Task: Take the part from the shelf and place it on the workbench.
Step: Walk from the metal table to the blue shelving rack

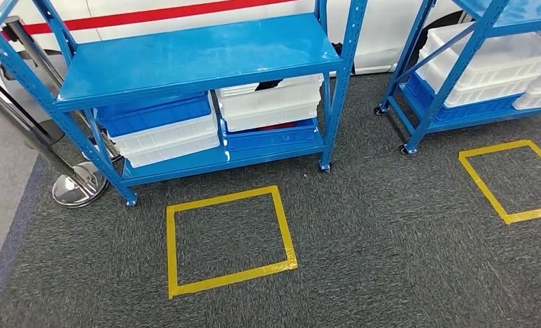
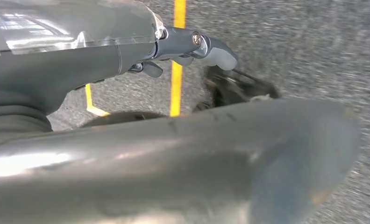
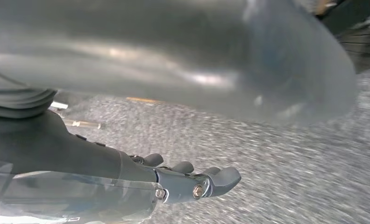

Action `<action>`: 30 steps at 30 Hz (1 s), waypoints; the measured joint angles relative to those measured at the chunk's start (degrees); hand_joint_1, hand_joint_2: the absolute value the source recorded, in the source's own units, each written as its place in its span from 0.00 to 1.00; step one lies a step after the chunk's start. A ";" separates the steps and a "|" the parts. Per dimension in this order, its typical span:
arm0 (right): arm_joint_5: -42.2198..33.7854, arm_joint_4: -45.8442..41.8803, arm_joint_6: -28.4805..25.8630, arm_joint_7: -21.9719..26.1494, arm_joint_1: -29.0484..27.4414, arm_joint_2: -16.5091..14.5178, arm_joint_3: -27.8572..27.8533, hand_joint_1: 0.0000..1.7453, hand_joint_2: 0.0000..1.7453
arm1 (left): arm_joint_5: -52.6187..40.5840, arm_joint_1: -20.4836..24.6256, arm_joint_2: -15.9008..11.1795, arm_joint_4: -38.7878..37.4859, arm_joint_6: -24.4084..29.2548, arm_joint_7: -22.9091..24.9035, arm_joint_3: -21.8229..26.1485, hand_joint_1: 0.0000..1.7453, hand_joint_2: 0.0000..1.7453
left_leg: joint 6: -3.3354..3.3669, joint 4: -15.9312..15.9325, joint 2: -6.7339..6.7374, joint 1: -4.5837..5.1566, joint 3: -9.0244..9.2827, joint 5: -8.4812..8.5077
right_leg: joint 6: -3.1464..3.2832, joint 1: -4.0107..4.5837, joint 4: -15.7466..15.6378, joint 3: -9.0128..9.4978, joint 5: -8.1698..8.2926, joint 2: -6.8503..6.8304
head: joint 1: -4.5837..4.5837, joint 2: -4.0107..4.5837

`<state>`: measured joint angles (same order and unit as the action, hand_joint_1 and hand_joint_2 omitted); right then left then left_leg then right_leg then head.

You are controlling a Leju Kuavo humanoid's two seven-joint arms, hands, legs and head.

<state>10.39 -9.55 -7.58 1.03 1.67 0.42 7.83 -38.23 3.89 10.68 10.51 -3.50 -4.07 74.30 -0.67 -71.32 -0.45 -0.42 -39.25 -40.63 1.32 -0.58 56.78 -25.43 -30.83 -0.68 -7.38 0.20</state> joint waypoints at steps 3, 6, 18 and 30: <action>-0.05 0.13 0.04 -0.08 -0.17 -0.26 -0.17 0.00 0.00 | -0.15 -0.40 -0.14 0.03 0.03 0.00 0.03 0.00 0.00 | 2.56 9.70 0.24 1.43 -1.67 15.81 | -0.14 0.51 -0.55 3.77 -3.17 -0.16 | 0.07 -0.01; -0.04 0.12 0.07 -0.26 0.36 -0.30 -0.29 0.00 0.00 | -0.17 -0.59 -0.07 0.03 0.05 0.06 0.06 0.00 0.00 | 3.19 12.87 0.04 2.75 -0.75 22.10 | -1.13 0.18 -0.40 5.55 -4.44 0.08 | 0.10 -0.02; -0.08 -0.02 0.03 -0.33 0.42 -0.03 -1.03 0.00 0.00 | -0.34 0.42 0.23 0.04 -0.01 0.03 0.07 0.00 0.00 | 3.76 13.67 -1.71 2.48 8.88 14.36 | -1.45 0.37 7.07 -9.98 -1.95 0.75 | 0.01 -0.02; 1.14 0.02 1.03 2.43 0.49 0.02 -1.14 0.00 0.00 | -0.56 0.64 0.33 0.04 -0.39 -0.48 0.06 0.00 0.00 | 3.71 13.92 -1.69 2.60 11.06 11.25 | 0.24 0.79 3.03 -8.51 4.35 1.08 | -0.01 0.00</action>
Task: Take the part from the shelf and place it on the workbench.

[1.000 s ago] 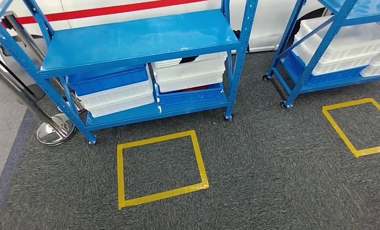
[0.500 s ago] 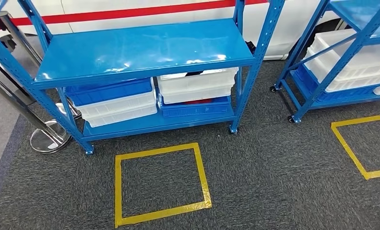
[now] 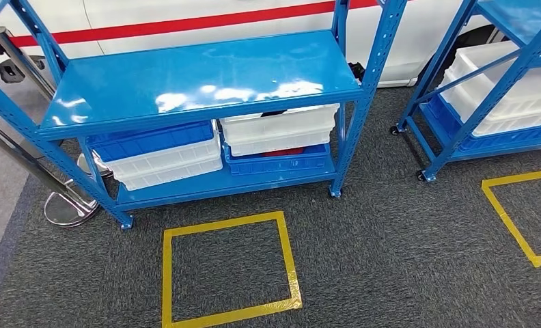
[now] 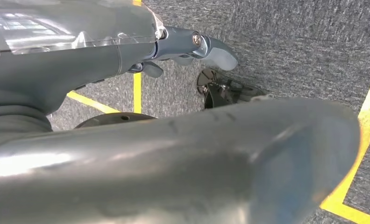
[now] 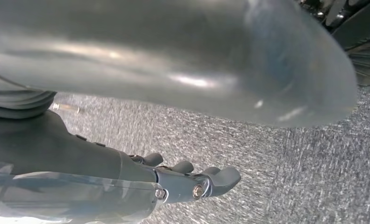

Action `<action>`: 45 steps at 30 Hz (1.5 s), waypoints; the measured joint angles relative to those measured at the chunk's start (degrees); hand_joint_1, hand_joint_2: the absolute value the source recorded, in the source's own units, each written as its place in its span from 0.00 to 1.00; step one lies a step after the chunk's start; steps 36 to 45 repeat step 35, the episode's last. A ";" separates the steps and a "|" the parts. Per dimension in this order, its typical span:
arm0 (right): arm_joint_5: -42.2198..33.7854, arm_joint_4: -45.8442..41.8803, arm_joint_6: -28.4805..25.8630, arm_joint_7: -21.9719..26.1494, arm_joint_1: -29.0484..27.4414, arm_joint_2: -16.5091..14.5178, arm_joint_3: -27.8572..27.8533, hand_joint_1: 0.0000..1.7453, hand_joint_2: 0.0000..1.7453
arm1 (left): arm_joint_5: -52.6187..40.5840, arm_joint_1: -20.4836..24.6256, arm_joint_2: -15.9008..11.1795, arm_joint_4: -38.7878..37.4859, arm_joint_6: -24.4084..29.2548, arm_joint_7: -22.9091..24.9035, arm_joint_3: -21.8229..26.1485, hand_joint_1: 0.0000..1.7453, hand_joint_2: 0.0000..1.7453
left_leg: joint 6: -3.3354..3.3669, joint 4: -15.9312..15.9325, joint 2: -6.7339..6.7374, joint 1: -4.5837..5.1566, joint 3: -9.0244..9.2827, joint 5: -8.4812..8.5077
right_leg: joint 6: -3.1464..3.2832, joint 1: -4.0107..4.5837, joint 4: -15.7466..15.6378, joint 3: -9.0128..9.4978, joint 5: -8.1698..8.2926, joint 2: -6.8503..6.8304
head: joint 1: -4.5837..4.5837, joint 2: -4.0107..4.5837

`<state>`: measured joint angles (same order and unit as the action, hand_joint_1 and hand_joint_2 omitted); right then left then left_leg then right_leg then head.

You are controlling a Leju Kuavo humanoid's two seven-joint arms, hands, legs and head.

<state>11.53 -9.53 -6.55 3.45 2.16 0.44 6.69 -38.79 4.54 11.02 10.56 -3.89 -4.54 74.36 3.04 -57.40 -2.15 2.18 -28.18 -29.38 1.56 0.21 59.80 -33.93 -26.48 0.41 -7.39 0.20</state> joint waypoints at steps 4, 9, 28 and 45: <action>1.29 0.00 -0.04 0.08 0.03 -0.03 0.19 0.00 0.00 | -0.19 0.00 -0.01 0.00 0.01 -0.03 0.00 0.00 0.00 | -0.22 0.14 0.00 0.04 0.15 -0.17 | 0.02 -0.07 -0.11 0.11 -0.11 -0.01 | 0.00 -0.01; 1.77 -0.06 0.45 0.06 0.23 -0.15 0.44 0.00 0.00 | -0.26 0.08 0.04 0.00 0.10 -0.03 0.00 0.00 0.00 | 0.49 5.05 -0.17 -0.76 3.24 2.31 | -1.14 -0.08 1.26 0.02 -1.36 -0.06 | 0.00 0.00; 0.96 -0.02 1.22 -0.60 -0.23 0.04 0.44 0.00 0.00 | -1.33 0.15 -0.01 0.00 -0.80 0.39 -0.16 0.00 0.00 | -5.17 -16.87 1.56 -3.16 -7.75 -7.94 | -0.74 -2.08 0.48 0.17 -0.74 -2.68 | -0.07 0.00; 0.95 -0.02 1.26 -0.85 -0.10 -0.20 0.44 0.00 0.00 | -1.34 0.22 -0.13 0.00 -0.77 0.36 -0.18 0.00 0.00 | -2.70 -1.38 6.70 -1.71 -2.45 1.16 | -1.54 -1.51 0.28 1.78 -1.60 -6.38 | -0.07 0.00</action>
